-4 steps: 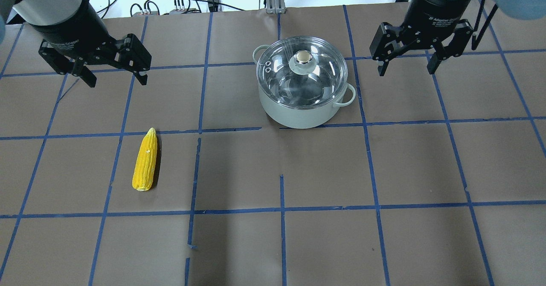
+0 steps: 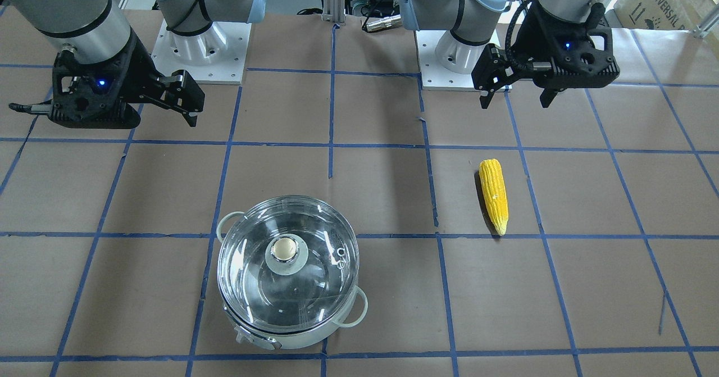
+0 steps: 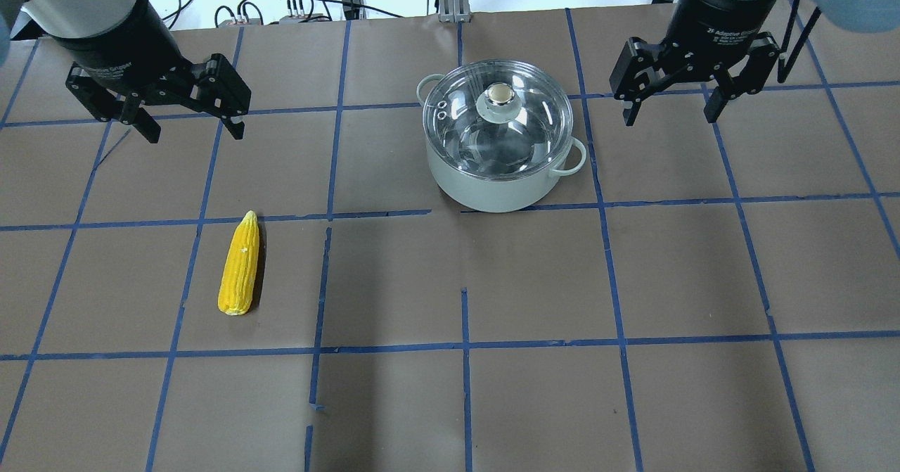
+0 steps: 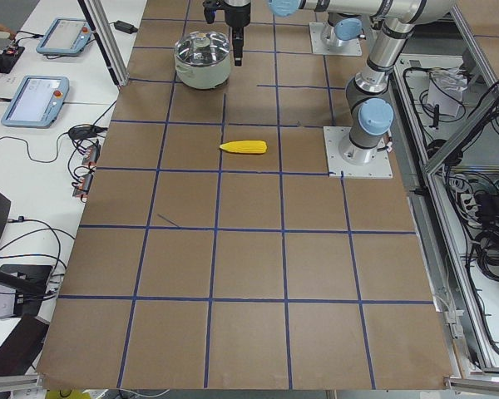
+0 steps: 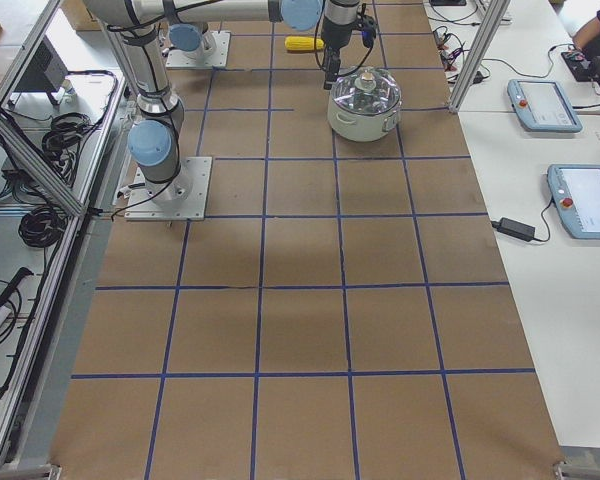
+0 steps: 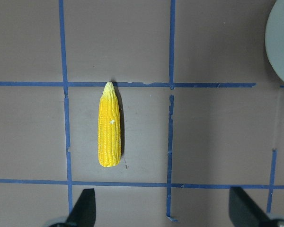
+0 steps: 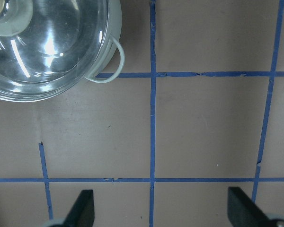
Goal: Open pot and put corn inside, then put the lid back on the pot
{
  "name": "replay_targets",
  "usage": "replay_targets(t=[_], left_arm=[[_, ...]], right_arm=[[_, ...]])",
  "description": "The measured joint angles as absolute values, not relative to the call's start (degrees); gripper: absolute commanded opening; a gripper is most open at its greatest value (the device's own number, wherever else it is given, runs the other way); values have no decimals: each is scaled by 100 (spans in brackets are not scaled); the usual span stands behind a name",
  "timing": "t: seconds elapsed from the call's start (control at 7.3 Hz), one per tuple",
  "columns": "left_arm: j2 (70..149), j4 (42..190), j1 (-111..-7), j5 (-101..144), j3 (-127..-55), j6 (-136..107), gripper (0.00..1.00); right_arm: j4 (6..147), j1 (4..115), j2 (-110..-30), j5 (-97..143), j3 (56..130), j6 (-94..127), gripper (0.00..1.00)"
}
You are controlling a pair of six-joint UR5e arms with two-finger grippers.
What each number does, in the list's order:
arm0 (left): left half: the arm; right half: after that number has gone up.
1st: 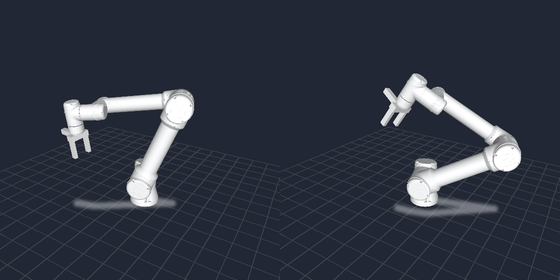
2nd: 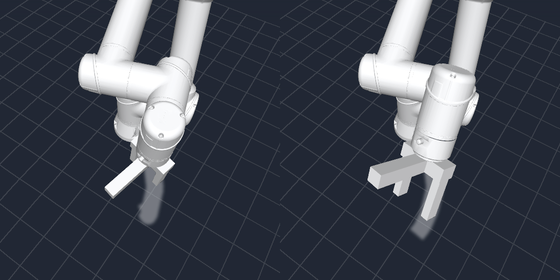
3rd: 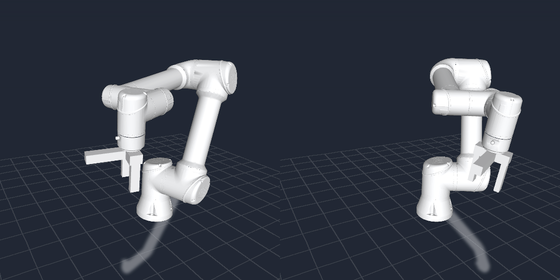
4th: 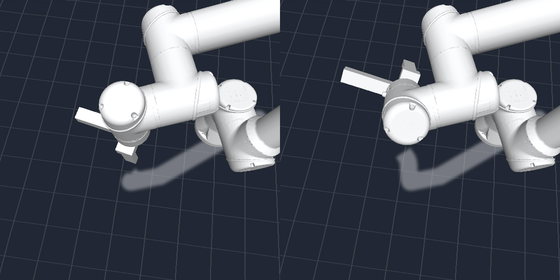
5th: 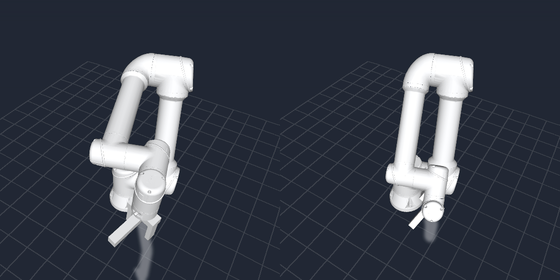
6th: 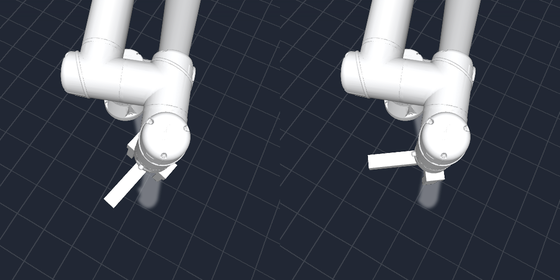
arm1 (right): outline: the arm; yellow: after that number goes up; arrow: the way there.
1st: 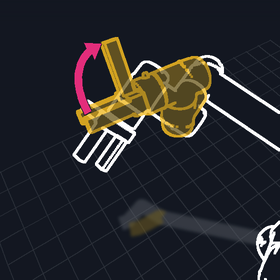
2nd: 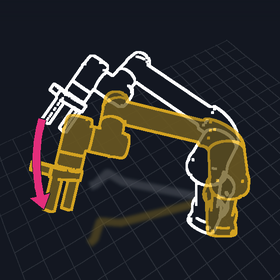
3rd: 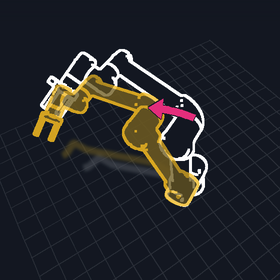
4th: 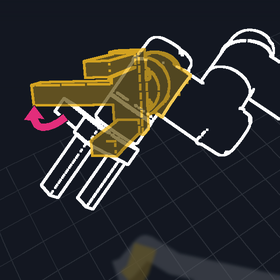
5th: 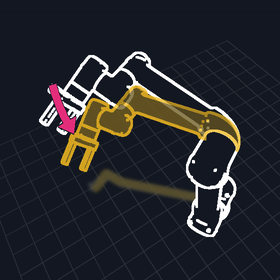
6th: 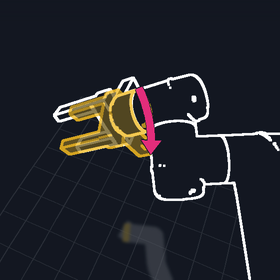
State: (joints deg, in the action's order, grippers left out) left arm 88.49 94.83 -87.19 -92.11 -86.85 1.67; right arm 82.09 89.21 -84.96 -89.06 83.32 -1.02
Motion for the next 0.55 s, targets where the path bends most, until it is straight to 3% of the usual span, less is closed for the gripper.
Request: replay_targets(t=[0.55], left_arm=[[8841,9483,-8729,-9205,-8684,162,100]], right_arm=[[9083,9478,-8034,-8755,8212,767,100]])
